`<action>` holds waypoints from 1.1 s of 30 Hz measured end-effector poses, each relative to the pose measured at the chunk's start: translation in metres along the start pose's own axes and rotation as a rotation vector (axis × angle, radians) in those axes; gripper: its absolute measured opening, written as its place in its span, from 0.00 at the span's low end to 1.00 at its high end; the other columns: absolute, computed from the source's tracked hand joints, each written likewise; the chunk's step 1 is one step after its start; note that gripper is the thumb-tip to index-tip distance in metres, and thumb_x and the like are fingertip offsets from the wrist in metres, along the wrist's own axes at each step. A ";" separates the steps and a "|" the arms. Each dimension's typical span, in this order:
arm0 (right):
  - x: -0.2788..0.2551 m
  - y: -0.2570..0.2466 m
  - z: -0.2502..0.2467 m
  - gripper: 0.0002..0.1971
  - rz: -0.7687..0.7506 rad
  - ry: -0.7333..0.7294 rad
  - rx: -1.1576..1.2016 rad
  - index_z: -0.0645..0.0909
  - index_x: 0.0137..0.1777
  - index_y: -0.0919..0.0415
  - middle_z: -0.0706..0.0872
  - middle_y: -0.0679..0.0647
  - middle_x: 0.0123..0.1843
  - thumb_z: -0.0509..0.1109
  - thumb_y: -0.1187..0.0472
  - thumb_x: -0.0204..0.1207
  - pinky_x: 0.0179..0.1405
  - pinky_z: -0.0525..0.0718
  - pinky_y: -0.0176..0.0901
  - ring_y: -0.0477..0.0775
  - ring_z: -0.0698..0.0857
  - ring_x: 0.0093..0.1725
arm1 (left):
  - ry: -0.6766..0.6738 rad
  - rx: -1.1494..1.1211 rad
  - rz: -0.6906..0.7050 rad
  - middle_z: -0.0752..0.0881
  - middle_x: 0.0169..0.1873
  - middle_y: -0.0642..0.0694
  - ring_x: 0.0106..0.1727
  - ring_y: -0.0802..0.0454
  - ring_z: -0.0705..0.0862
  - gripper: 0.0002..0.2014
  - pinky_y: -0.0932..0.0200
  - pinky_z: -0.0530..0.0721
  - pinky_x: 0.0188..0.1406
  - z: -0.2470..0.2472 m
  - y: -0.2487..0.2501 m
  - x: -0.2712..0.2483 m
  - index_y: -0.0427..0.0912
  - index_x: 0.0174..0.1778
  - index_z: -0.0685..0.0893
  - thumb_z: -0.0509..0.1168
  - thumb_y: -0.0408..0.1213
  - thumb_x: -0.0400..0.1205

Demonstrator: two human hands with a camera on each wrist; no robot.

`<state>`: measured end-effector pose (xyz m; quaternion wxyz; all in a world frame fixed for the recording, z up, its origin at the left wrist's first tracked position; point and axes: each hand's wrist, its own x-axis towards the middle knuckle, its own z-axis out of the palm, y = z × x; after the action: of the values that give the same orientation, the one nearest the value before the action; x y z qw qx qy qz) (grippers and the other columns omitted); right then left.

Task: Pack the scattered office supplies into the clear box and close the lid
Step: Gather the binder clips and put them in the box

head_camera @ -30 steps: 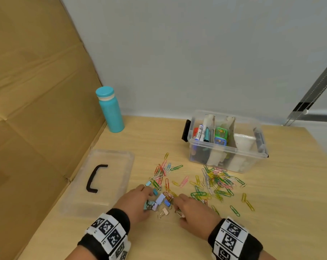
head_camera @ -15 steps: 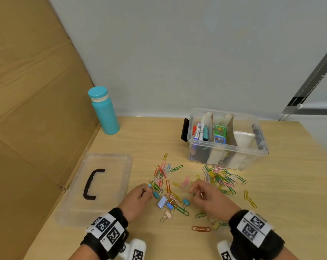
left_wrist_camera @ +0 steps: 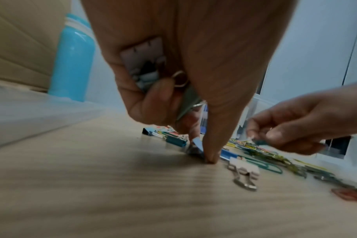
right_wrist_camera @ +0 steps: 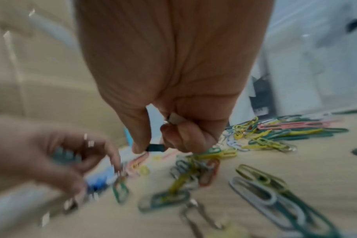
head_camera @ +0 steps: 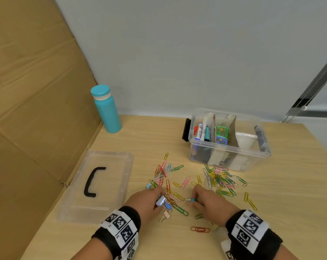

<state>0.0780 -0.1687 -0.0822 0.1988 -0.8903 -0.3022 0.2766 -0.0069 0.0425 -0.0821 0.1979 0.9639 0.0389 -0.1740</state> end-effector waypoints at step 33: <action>-0.005 0.128 -0.123 0.28 0.109 0.742 0.063 0.54 0.82 0.62 0.66 0.59 0.80 0.46 0.50 0.85 0.76 0.66 0.48 0.56 0.67 0.77 | 0.212 0.021 0.160 0.75 0.35 0.57 0.37 0.57 0.74 0.18 0.64 0.70 0.36 -0.088 0.165 0.037 0.52 0.58 0.75 0.62 0.59 0.79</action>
<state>0.2047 -0.2894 -0.0519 0.3070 -0.9382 -0.1533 -0.0455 0.0791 -0.0746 0.0412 0.1957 0.9789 -0.0190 -0.0551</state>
